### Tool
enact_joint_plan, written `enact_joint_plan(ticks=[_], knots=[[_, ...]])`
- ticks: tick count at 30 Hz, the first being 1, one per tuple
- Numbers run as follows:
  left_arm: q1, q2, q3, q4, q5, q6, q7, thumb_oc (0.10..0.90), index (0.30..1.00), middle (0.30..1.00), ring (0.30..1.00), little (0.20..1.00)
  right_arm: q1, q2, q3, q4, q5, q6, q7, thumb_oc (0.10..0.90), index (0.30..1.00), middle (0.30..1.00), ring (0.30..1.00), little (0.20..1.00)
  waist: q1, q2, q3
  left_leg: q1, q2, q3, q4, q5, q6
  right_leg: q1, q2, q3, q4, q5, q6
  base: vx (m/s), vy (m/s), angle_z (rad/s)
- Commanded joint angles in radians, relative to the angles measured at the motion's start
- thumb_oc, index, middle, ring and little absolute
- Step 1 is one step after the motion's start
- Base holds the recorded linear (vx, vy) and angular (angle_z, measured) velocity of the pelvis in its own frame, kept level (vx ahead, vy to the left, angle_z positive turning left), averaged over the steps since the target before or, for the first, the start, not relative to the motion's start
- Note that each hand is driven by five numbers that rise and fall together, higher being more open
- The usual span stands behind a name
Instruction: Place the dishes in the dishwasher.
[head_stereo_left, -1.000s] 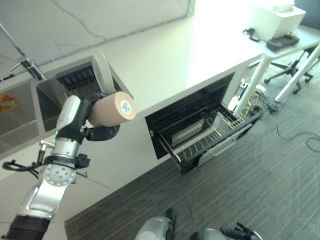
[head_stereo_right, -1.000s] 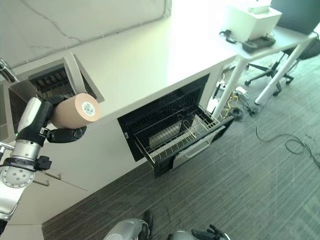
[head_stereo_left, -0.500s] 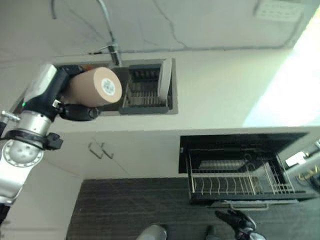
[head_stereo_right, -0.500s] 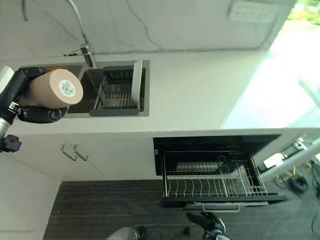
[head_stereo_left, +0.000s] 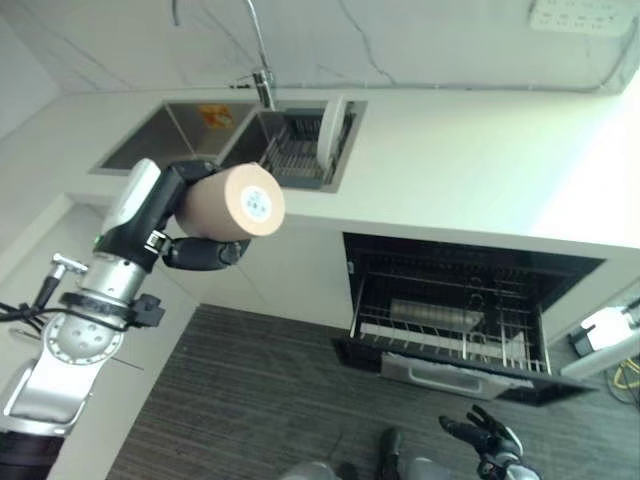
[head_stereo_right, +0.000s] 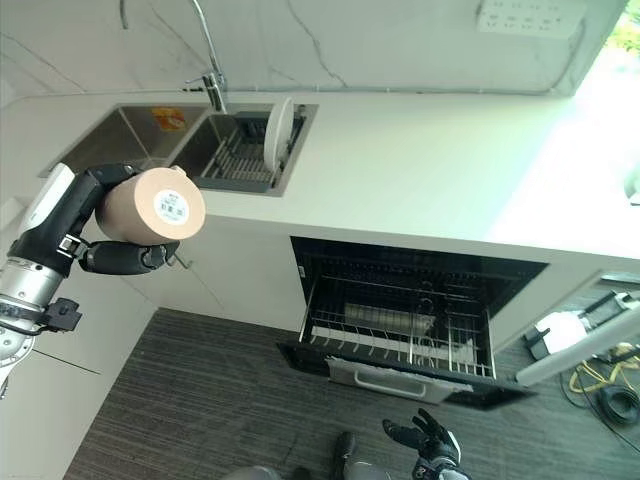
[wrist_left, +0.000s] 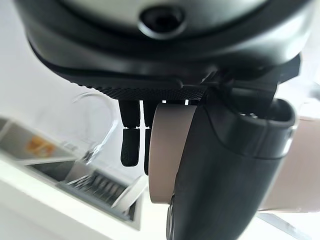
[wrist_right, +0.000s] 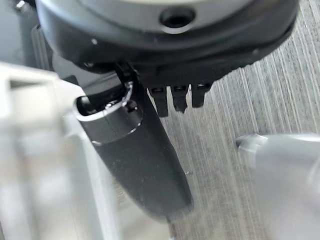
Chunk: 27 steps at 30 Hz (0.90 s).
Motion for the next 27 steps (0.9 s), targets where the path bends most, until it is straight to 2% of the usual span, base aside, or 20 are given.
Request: enact_joint_plan(ticks=[1, 5, 7, 8, 12, 14, 15, 17, 19, 22, 23, 24, 25, 26, 27], knots=[[-0.13, 0.028, 0.078, -0.003, 0.025, -0.026, 0.072, 0.4, 0.3, 0.3, 0.3, 0.3, 0.005, -0.042, 0.027, -0.05, -0.023, -0.044, -0.003, 0.8, 0.9, 0.9, 0.9, 0.9, -0.052, 0.053, -0.068, -0.168, 0.029, -0.064, 0.137, 0.017, -0.033, 0.155, 0.034, -0.008, -0.236, 0.086, 0.102, 0.04, 0.076, 0.11], [-0.144, 0.007, 0.051, -0.017, 0.063, -0.011, 0.074, 0.4, 0.3, 0.3, 0.3, 0.3, 0.012, -0.038, 0.038, -0.063, -0.051, -0.047, 0.014, 0.8, 0.9, 0.9, 0.9, 0.9, -0.063, 0.059, -0.068, -0.169, 0.043, -0.078, 0.137, 0.007, -0.025, 0.164, 0.073, -0.021, -0.236, 0.087, 0.095, 0.02, 0.05, -0.12], [-0.158, 0.007, 0.043, -0.021, 0.078, -0.006, 0.073, 0.4, 0.3, 0.3, 0.3, 0.3, 0.012, -0.025, 0.045, -0.093, -0.06, -0.051, 0.028, 0.8, 0.9, 0.9, 0.9, 0.9, -0.079, 0.076, -0.05, -0.161, 0.066, -0.103, 0.137, -0.001, -0.008, 0.18, 0.105, -0.013, -0.236, 0.166, 0.111, 0.01, -0.065, -0.09], [-0.17, 0.007, 0.038, -0.02, 0.079, -0.007, 0.069, 0.4, 0.3, 0.3, 0.3, 0.3, 0.013, -0.018, 0.049, -0.108, -0.051, -0.054, 0.033, 0.8, 0.9, 0.9, 0.9, 0.9, -0.085, 0.078, -0.037, -0.157, 0.07, -0.117, 0.137, -0.003, -0.001, 0.164, 0.099, 0.004, -0.205, 0.188, 0.124, -0.01, -0.239, -0.03], [-0.22, 0.004, 0.015, -0.046, 0.142, 0.043, 0.079, 0.4, 0.3, 0.3, 0.3, 0.3, 0.005, 0.001, 0.07, -0.135, -0.058, -0.043, 0.049, 0.8, 0.9, 0.9, 0.9, 0.9, -0.087, 0.062, -0.024, -0.147, 0.081, -0.136, 0.137, -0.003, -0.013, 0.148, -0.013, 0.038, -0.236, 0.178, 0.157, 0.02, -0.334, 0.25], [-0.245, 0.044, 0.001, -0.034, 0.142, 0.071, 0.108, 0.4, 0.3, 0.3, 0.3, 0.3, -0.011, 0.003, 0.08, -0.125, -0.08, -0.037, 0.065, 0.8, 0.9, 0.9, 0.9, 0.9, -0.089, 0.05, -0.029, -0.141, 0.087, -0.144, 0.137, -0.027, -0.024, 0.101, -0.093, 0.096, -0.236, 0.214, 0.195, 0.06, -0.492, 0.1], [-0.262, 0.09, -0.007, -0.008, 0.114, 0.077, 0.127, 0.4, 0.3, 0.3, 0.3, 0.3, -0.02, 0.005, 0.087, -0.123, -0.083, -0.029, 0.079, 0.8, 0.9, 0.9, 0.9, 0.9, -0.083, 0.046, -0.036, -0.138, 0.106, -0.15, 0.137, -0.04, -0.04, 0.08, -0.139, 0.127, -0.236, 0.232, 0.22, 0.07, -0.555, 0.21], [-0.263, 0.131, -0.004, 0.016, 0.079, 0.064, 0.137, 0.4, 0.3, 0.3, 0.3, 0.3, -0.024, 0.008, 0.09, -0.127, -0.069, -0.01, 0.089, 0.8, 0.9, 0.9, 0.9, 0.9, -0.073, 0.049, -0.041, -0.139, 0.138, -0.165, 0.137, -0.035, -0.061, 0.094, -0.156, 0.143, -0.236, 0.22, 0.231, 0.07, -0.582, 0.17], [-0.252, 0.155, 0.008, 0.025, 0.056, 0.062, 0.142, 0.4, 0.3, 0.3, 0.3, 0.3, -0.027, 0.007, 0.098, -0.136, -0.06, 0.031, 0.099, 0.8, 0.9, 0.9, 0.9, 0.9, -0.073, 0.053, -0.04, -0.136, 0.198, -0.185, 0.137, -0.016, -0.093, 0.124, -0.149, 0.142, -0.236, 0.184, 0.237, 0.07, -0.621, 0.21], [-0.213, 0.145, 0.048, -0.001, 0.021, 0.089, 0.119, 0.4, 0.3, 0.3, 0.3, 0.3, -0.027, -0.001, 0.115, -0.106, -0.091, 0.056, 0.124, 0.8, 0.9, 0.9, 0.9, 0.9, -0.066, 0.049, -0.04, -0.133, 0.281, -0.188, 0.137, 0.03, -0.135, 0.155, -0.108, 0.092, -0.236, 0.139, 0.209, 0.06, -0.53, 0.31], [-0.199, 0.135, 0.059, -0.013, 0.018, 0.088, 0.114, 0.4, 0.3, 0.3, 0.3, 0.3, -0.027, -0.006, 0.12, -0.093, -0.071, 0.058, 0.131, 0.8, 0.9, 0.9, 0.9, 0.9, -0.065, 0.049, -0.036, -0.139, 0.308, -0.182, 0.137, 0.055, -0.146, 0.165, -0.092, 0.081, -0.236, 0.128, 0.193, 0.02, -0.469, 0.2], [-0.186, 0.116, 0.068, -0.027, 0.024, 0.08, 0.103, 0.4, 0.3, 0.3, 0.3, 0.3, -0.026, -0.015, 0.115, -0.07, -0.031, 0.054, 0.154, 0.8, 0.9, 0.9, 0.9, 0.9, -0.062, 0.048, -0.026, -0.154, 0.34, -0.158, 0.137, 0.11, -0.159, 0.182, -0.072, 0.06, -0.236, 0.113, 0.166, 0.0, -0.427, 0.11], [-0.187, 0.102, 0.066, -0.03, 0.029, 0.072, 0.096, 0.4, 0.3, 0.3, 0.3, 0.3, -0.026, -0.02, 0.108, -0.053, -0.012, 0.046, 0.168, 0.8, 0.9, 0.9, 0.9, 0.9, -0.065, 0.052, -0.018, -0.163, 0.347, -0.132, 0.137, 0.13, -0.16, 0.194, -0.059, 0.044, -0.236, 0.105, 0.149, -0.04, -0.487, 0.23], [-0.22, 0.062, 0.036, -0.033, 0.045, 0.053, 0.077, 0.4, 0.3, 0.3, 0.3, 0.3, -0.025, -0.024, 0.084, -0.015, 0.024, 0.03, 0.161, 0.8, 0.9, 0.9, 0.9, 0.9, -0.076, 0.055, -0.008, -0.179, 0.34, -0.06, 0.137, 0.154, -0.161, 0.216, -0.043, -0.002, -0.236, 0.091, 0.125, -0.03, -0.38, 0.66], [-0.252, 0.02, 0.003, -0.036, 0.061, 0.063, 0.062, 0.4, 0.3, 0.3, 0.3, 0.3, -0.017, -0.036, 0.049, 0.019, 0.058, 0.055, 0.136, 0.8, 0.9, 0.9, 0.9, 0.9, -0.072, 0.071, -0.013, -0.223, 0.222, -0.055, 0.137, 0.135, -0.144, 0.21, -0.022, -0.012, -0.236, 0.077, 0.121, 0.01, -0.268, 0.75]])
